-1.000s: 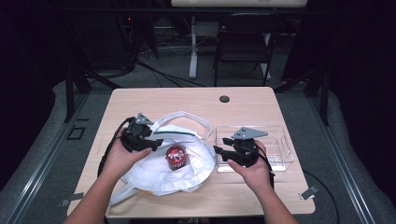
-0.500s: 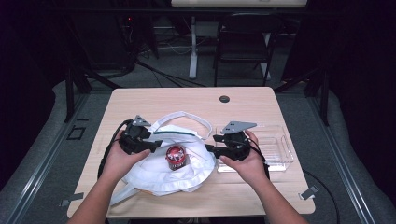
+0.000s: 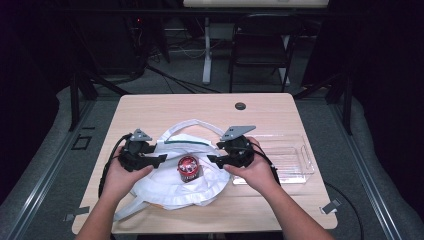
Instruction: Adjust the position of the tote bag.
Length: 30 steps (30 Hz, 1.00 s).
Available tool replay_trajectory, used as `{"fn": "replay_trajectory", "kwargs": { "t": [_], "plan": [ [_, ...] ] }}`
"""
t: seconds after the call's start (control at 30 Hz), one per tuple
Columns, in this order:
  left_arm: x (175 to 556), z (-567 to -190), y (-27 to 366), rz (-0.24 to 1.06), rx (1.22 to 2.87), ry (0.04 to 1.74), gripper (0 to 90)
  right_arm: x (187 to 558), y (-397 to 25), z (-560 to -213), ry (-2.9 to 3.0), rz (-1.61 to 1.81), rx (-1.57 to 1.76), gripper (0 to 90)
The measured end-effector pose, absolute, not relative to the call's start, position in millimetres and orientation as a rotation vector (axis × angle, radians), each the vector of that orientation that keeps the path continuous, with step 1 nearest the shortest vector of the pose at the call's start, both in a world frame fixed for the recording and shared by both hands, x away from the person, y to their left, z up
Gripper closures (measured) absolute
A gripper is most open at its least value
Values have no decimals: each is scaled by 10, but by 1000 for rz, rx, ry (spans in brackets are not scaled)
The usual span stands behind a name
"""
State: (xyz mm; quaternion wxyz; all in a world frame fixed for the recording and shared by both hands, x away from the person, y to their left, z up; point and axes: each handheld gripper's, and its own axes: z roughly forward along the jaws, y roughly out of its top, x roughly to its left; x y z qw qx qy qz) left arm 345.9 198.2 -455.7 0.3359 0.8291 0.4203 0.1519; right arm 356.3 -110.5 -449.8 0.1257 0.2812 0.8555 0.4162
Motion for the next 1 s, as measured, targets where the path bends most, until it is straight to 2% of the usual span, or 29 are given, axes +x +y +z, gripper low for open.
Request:
{"fn": "replay_trajectory", "kwargs": {
  "t": [0.27,0.4,0.6,0.87,1.0],
  "plan": [
    [3354,-4616,2072,400,2113,1117,452,3574,-917,-4475,2560,1095,822,404],
    [3307,-4635,2125,394,2085,1119,455,3597,-803,-4495,2601,1044,810,424],
    [3268,-4689,2191,385,2078,1119,456,3630,-647,-4510,2640,971,779,399],
    [3246,-4722,2312,396,2055,1120,457,3694,-509,-4536,2660,920,778,412],
    [3226,-4737,2347,392,2061,1123,485,3724,-440,-4577,2682,896,749,408]
  ]
}}
